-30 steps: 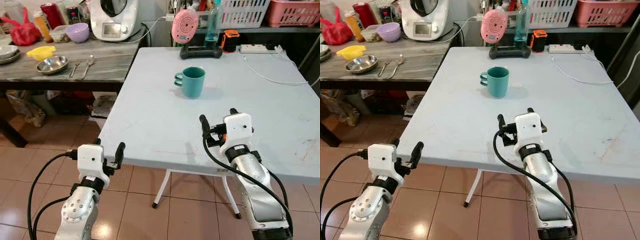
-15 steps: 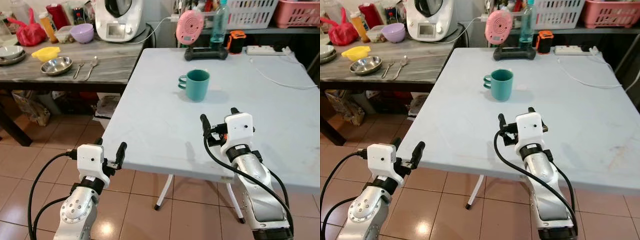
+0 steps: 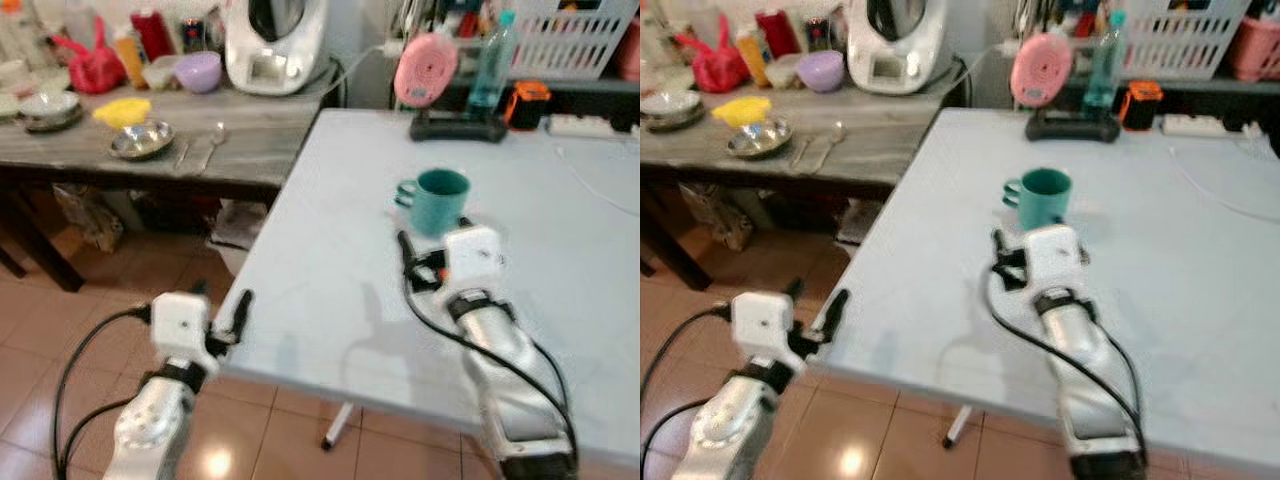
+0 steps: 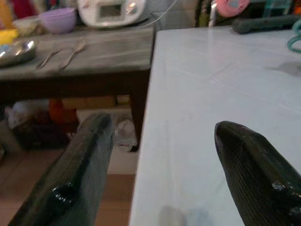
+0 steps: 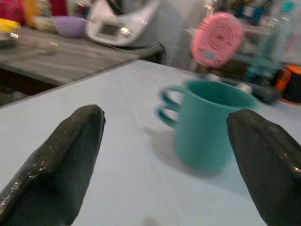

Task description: Setting the table

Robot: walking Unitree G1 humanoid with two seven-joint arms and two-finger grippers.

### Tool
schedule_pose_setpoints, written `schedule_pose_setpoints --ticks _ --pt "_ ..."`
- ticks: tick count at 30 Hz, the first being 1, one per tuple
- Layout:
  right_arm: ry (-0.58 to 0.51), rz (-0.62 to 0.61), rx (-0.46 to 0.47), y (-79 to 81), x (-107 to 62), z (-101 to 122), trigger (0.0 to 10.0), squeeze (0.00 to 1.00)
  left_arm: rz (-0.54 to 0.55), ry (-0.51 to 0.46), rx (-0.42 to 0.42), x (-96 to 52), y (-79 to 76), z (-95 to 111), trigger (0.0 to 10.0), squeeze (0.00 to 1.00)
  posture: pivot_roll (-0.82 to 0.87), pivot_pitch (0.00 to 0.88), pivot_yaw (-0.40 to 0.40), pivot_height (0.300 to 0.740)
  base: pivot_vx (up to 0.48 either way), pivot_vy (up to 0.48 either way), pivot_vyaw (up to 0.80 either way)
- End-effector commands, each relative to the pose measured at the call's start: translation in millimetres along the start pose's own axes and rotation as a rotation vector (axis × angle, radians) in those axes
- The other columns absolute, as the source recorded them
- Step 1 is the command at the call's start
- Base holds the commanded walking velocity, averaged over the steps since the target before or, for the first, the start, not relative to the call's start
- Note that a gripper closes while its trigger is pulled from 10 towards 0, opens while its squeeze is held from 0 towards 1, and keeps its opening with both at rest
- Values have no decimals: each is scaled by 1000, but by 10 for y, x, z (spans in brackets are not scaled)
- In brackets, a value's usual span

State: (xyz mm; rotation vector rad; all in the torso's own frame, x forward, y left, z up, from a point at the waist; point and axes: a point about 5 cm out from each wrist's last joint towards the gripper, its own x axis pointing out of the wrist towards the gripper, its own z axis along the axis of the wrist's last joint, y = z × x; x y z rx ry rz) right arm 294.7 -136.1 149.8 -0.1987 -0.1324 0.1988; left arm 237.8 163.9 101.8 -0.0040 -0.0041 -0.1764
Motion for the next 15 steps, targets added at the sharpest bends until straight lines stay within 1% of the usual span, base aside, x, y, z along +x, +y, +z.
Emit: schedule_pose_setpoints --ticks 1,5,9,11,15 --pt "-3 -15 -8 -49 -16 1 10000 0 -16 -6 -6 3 -49 13 10000 0 -114 53 81 740 270 0 0" --pt "-4 10 -18 -21 -7 4 10000 0 -19 -6 -20 -3 -55 8 10000 0 -113 55 82 740 0 0 0" --pt "-9 58 -38 35 21 16 10000 0 -21 -5 -23 -2 -63 9 10000 0 -113 55 82 740 0 0 0" --pt "-13 102 -57 91 39 21 10000 0 -26 -4 -26 3 -75 13 10000 0 -113 55 82 740 0 0 0" --pt "-20 122 -70 125 56 37 10000 0 -31 -1 -36 7 -87 6 10000 0 -113 55 82 740 0 0 0"
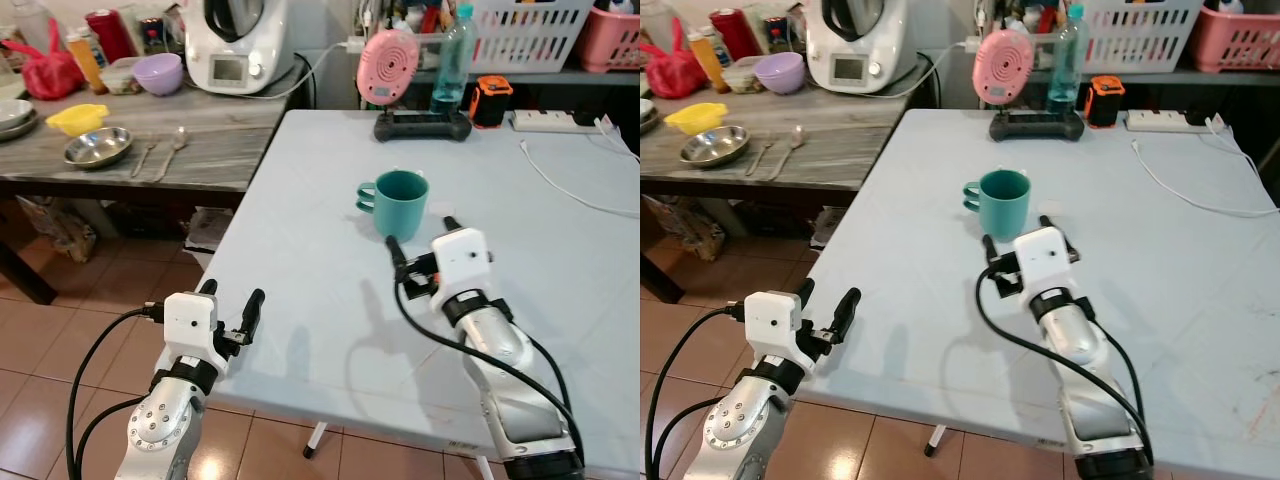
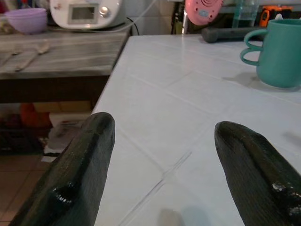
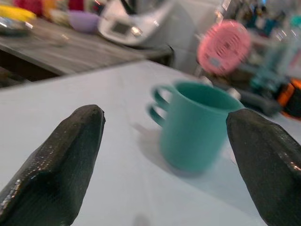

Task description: Setting the table

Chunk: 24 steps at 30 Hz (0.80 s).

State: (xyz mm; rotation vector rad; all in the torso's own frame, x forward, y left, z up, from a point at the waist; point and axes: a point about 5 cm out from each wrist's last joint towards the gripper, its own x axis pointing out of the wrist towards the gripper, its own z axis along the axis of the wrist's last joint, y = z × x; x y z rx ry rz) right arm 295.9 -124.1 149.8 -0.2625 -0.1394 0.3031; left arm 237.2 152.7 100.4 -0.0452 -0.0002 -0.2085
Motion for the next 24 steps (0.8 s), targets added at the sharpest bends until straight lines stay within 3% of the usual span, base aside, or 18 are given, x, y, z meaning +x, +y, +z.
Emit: schedule_pose_setpoints --ticks 1,5,15,18,24 --pt "-9 19 -20 14 29 22 10000 0 0 -1 6 -6 22 21 10000 0 -111 55 87 740 0 0 0" --pt "-11 30 -67 23 88 38 10000 0 -8 0 5 -3 9 24 10000 0 -110 58 87 740 0 0 0" --pt "-13 34 -150 -37 461 179 10000 0 -19 5 -2 -25 -18 23 10000 0 -95 72 81 740 0 0 0" --pt "-30 37 -218 -20 599 277 10000 0 -19 8 -3 -36 -21 18 10000 0 -91 75 80 740 0 0 0" --pt "-9 78 -239 74 823 338 10000 0 -21 17 -8 -50 -31 11 10000 0 -83 74 75 740 0 0 0"
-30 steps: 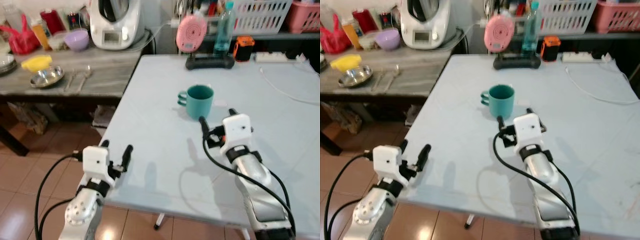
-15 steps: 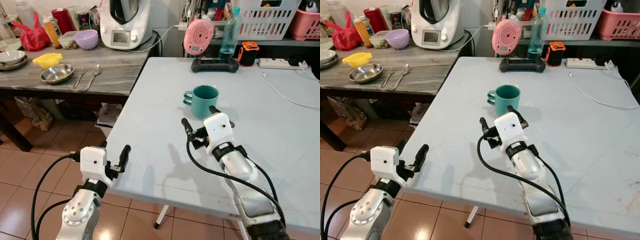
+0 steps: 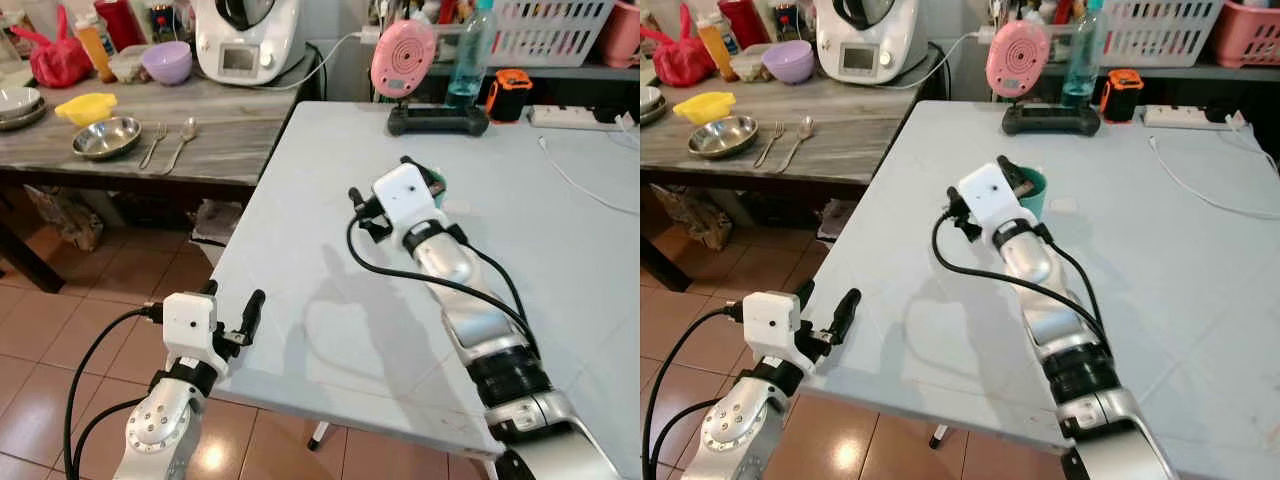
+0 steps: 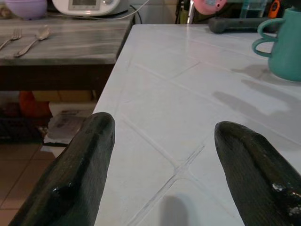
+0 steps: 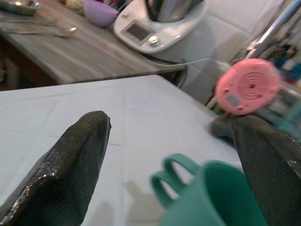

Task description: Setting the table

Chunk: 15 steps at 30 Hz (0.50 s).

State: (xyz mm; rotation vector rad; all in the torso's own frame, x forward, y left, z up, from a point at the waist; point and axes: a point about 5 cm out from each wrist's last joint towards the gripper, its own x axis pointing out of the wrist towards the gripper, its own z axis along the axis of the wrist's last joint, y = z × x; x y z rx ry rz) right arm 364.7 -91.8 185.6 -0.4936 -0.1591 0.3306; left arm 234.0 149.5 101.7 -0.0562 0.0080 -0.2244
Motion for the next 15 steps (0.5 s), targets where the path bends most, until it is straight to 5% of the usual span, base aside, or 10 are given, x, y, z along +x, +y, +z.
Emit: schedule_pose_setpoints --ticks 1,9,15 --pt "-17 53 -6 84 60 57 10000 0 -6 11 4 -25 7 -2 10000 0 -82 72 74 740 0 0 0" --pt "58 136 0 184 61 -100 10000 0 -12 23 3 -22 -2 -15 10000 0 -80 69 73 740 0 0 0" --pt "137 86 108 65 15 -281 10000 0 -19 38 1 -29 -10 -40 10000 0 -84 70 76 740 0 0 0"
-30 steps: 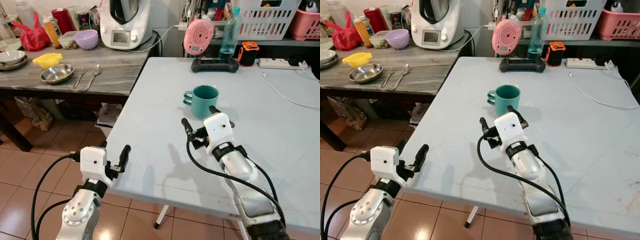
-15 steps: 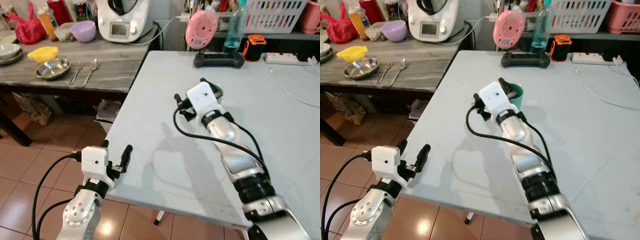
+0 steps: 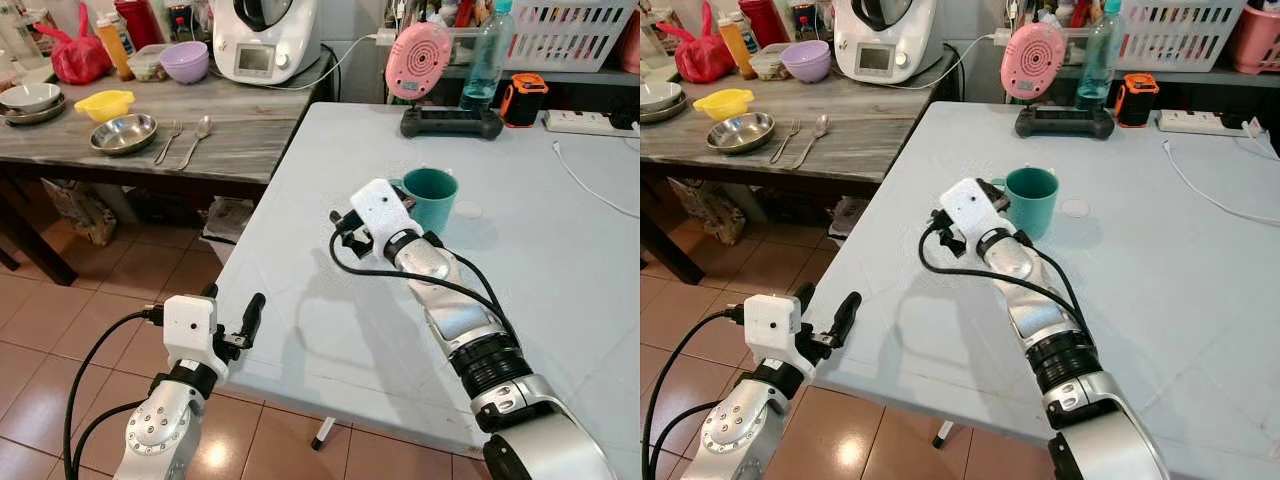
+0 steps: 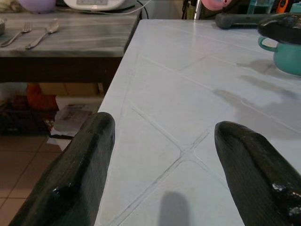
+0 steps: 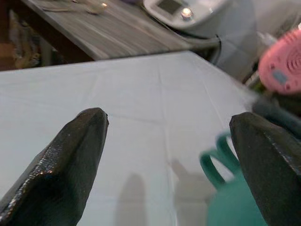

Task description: Setting the table

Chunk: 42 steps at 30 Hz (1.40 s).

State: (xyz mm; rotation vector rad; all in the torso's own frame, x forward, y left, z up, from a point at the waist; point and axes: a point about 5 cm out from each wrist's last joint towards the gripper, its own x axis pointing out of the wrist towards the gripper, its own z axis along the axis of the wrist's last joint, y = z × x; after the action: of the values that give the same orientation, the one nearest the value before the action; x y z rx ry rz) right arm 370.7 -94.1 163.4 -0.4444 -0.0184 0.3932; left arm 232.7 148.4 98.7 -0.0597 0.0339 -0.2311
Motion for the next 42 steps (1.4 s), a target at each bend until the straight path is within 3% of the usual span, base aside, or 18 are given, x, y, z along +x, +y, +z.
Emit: schedule_pose_setpoints --ticks 1,18,28,42 --pt "28 -3 37 -35 -16 -83 10000 0 -16 17 7 -17 -4 -15 10000 0 -84 70 76 740 0 0 0" --pt "71 -91 110 -245 -43 -223 10000 0 -39 34 14 -10 4 -38 10000 0 -83 64 85 740 0 0 0" --pt "124 -204 101 -535 -188 -414 10000 0 -264 -1 -66 -63 -130 31 10000 0 -90 66 97 740 0 0 0" --pt "184 -323 87 -790 -368 -603 10000 0 -313 19 -76 -99 -138 48 10000 0 -91 68 115 740 0 0 0"
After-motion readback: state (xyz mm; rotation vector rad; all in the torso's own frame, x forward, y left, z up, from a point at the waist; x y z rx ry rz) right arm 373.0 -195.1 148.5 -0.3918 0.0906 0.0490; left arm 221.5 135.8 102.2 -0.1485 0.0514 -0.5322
